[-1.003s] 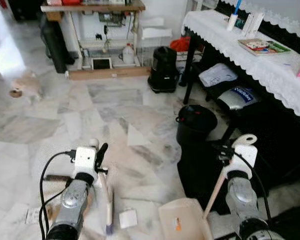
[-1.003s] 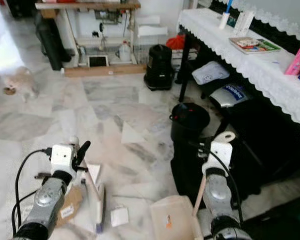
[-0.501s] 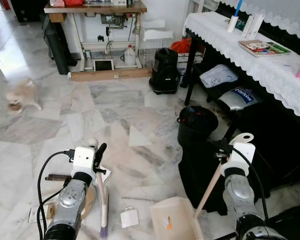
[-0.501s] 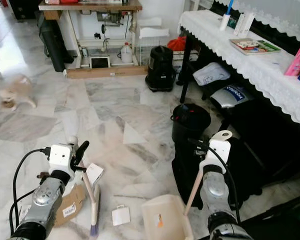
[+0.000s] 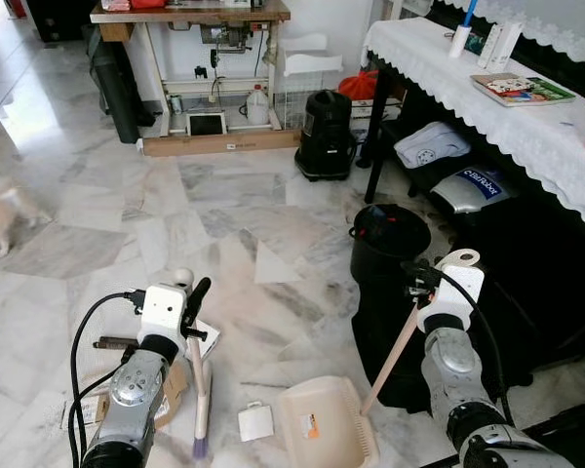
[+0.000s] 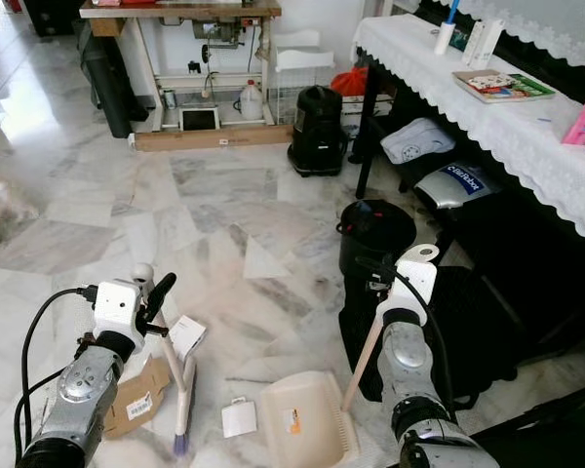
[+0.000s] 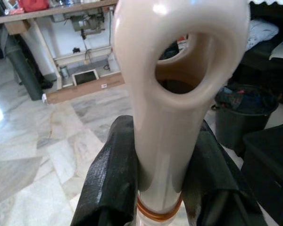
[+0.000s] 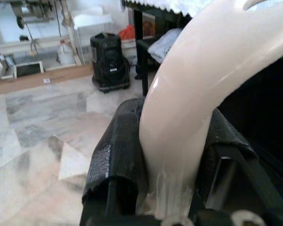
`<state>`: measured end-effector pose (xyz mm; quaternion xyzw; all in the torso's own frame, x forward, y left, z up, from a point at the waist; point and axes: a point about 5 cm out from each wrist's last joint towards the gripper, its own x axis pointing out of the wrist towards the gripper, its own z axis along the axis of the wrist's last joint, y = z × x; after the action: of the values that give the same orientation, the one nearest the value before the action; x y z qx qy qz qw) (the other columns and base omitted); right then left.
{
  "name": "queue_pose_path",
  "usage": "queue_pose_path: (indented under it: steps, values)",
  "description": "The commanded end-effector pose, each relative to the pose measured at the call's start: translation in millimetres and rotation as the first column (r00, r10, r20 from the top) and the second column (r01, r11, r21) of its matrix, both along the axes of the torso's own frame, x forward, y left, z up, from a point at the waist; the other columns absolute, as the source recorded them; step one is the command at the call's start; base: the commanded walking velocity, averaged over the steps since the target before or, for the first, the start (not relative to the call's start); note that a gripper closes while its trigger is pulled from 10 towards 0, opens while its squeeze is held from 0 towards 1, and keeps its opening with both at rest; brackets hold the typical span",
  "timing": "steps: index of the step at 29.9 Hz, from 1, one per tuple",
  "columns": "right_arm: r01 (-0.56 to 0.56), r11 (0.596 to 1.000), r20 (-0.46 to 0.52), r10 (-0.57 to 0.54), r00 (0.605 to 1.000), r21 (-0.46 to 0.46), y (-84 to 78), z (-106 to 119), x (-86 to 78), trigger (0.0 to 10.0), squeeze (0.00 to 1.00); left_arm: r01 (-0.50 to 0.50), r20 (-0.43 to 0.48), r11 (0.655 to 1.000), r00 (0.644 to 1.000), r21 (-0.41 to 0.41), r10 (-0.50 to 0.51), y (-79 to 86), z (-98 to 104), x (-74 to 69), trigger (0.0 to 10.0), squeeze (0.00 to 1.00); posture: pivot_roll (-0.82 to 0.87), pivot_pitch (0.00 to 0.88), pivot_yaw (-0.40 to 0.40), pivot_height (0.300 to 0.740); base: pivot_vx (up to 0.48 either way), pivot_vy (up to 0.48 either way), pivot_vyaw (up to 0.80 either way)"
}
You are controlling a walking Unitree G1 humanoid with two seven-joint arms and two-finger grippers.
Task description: Sweep floor
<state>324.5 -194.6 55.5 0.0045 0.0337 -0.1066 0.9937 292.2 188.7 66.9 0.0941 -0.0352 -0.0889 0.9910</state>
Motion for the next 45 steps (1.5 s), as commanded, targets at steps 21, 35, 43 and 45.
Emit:
queue_pose_path:
  steps: [21, 35, 43, 45]
  values:
    - [0.068, 0.997, -0.276, -0.072, 0.958, -0.026, 2.5, -26, -4.6, 10.0, 0.00, 0.000, 0.030, 1.000, 1.000, 0.021, -0.001, 8.7, 18, 6.1, 10.0, 0.00, 0.07, 0.000, -0.017, 0.740, 0.000, 0.000, 0.00]
    - [-0.233, 0.966, -0.315, 0.189, 0.930, -0.109, 14.5, -15, 8.8, 10.0, 0.00, 0.011, 0.011, 1.000, 1.000, 0.009, -0.011, 3.4, 18, 11.4, 10.0, 0.00, 0.06, 0.000, -0.021, 0.740, 0.000, 0.000, 0.00]
    - [-0.351, 0.932, -0.337, 0.305, 0.891, -0.086, 19.1, -13, 11.1, 10.0, 0.00, 0.016, 0.007, 1.000, 1.000, 0.003, -0.016, 1.8, 17, 12.5, 10.0, 0.00, 0.06, 0.000, -0.025, 0.740, 0.000, 0.000, 0.00]
    - [-0.377, 0.922, -0.346, 0.329, 0.879, -0.082, 20.0, -13, 10.7, 10.0, 0.00, 0.019, 0.005, 1.000, 1.000, 0.002, -0.019, 1.3, 17, 12.7, 10.0, 0.00, 0.06, 0.000, -0.025, 0.740, 0.000, 0.000, 0.00]
